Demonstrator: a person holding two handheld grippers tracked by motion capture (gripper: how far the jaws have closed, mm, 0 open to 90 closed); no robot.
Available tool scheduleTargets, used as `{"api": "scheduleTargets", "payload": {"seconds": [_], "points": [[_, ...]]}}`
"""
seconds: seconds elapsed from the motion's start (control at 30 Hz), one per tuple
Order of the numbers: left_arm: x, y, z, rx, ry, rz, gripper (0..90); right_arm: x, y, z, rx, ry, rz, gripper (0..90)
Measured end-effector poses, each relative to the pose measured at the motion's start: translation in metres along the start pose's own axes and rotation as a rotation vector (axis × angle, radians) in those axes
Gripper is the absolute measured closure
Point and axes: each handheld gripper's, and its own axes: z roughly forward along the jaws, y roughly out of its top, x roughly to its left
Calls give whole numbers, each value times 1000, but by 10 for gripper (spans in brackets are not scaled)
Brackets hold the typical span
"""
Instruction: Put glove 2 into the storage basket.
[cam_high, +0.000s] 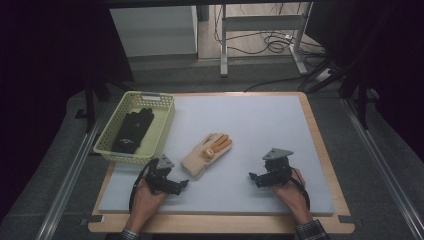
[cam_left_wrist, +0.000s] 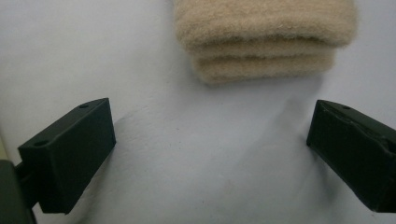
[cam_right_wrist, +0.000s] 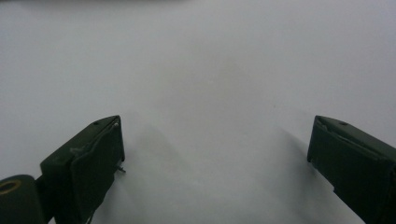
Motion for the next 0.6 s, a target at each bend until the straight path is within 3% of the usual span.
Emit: {"api": "scheduleTargets", "payload": {"seconds": [0.6], "points": [[0, 1, 0, 8, -3, 9, 3, -1, -1, 1, 1, 6, 10, 32]]}}
